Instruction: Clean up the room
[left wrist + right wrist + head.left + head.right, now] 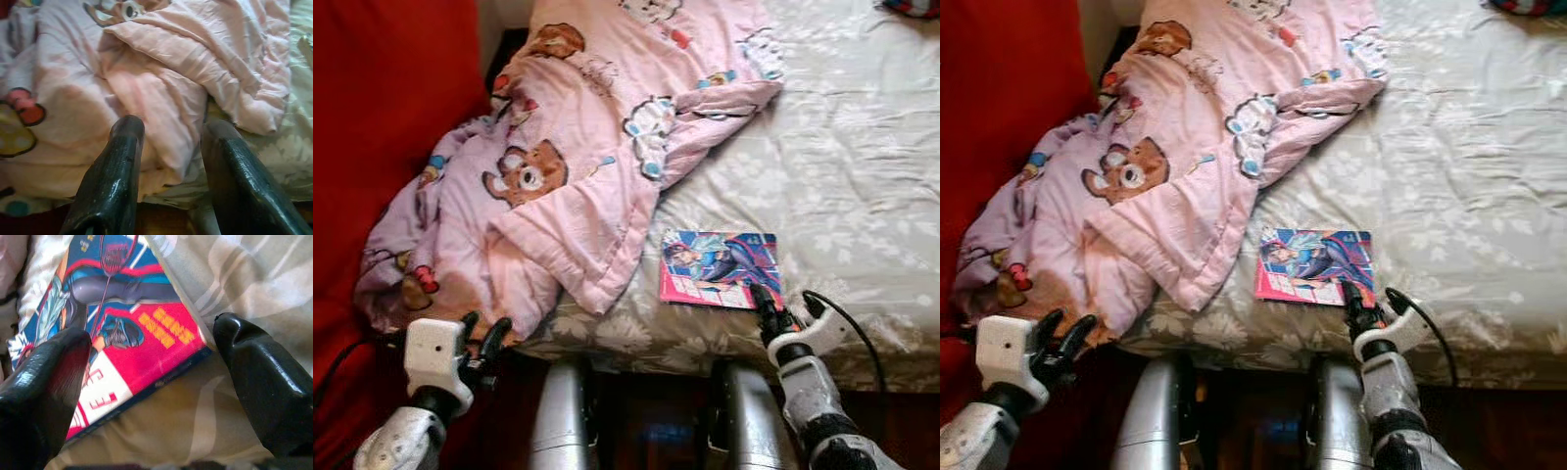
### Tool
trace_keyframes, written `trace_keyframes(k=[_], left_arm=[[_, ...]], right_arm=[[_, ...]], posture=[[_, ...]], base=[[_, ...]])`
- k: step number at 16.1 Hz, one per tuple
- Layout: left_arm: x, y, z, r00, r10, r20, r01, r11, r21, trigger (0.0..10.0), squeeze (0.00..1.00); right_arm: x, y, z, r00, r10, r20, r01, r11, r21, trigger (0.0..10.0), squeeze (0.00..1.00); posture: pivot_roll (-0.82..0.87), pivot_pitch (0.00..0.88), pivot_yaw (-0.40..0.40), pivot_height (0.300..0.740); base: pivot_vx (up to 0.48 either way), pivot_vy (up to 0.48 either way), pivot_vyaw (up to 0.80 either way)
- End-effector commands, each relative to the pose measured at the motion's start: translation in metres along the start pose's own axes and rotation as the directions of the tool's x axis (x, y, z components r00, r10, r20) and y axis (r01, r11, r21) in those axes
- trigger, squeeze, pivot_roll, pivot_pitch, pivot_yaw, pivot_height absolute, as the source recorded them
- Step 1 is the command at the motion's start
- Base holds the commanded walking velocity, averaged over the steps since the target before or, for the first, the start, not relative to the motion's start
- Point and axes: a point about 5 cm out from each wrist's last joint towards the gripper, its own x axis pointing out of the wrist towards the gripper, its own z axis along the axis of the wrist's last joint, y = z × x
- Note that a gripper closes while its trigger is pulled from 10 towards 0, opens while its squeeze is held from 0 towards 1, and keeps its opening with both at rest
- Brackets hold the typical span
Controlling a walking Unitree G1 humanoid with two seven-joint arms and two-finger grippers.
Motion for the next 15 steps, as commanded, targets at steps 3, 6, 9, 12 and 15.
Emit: trace_keyframes(k=[3,6,9,12,15], left_arm=[[-0.008,0.006,0.000,1.000,0.011,-0.029,-0.010,1.000,0.010,10.0,0.00],[-0.011,0.006,0.002,0.999,0.006,-0.032,-0.005,1.000,0.023,10.0,0.00],[-0.012,0.007,0.003,0.999,0.009,-0.039,-0.008,1.000,0.030,10.0,0.00],[-0.013,0.006,0.003,0.999,0.008,-0.043,-0.007,0.999,0.031,10.0,0.00],[-0.014,0.005,0.002,0.999,0.006,-0.048,-0.004,0.999,0.034,10.0,0.00]], right_arm=[[-0.019,-0.016,-0.041,0.986,-0.075,-0.148,0.088,0.993,0.082,10.0,0.00],[-0.017,-0.013,-0.041,0.986,-0.072,-0.151,0.087,0.991,0.098,10.0,0.00],[-0.003,0.002,-0.025,0.997,-0.017,-0.077,0.029,0.987,0.156,10.0,0.00],[0.003,0.010,-0.020,0.998,0.005,-0.059,0.005,0.986,0.167,10.0,0.00],[0.004,0.012,-0.021,0.998,0.016,-0.058,-0.006,0.985,0.175,0.0,0.00]], posture=[[0.25,0.325,0.133,0.571],[0.27,0.327,0.145,0.571],[0.27,0.331,0.149,0.571],[0.27,0.332,0.148,0.571],[0.27,0.332,0.147,0.571]], base=[[0.000,0.000,0.00],[0.000,0.000,0.00],[0.000,0.000,0.00],[0.000,0.000,0.00],[0.000,0.000,0.00]])
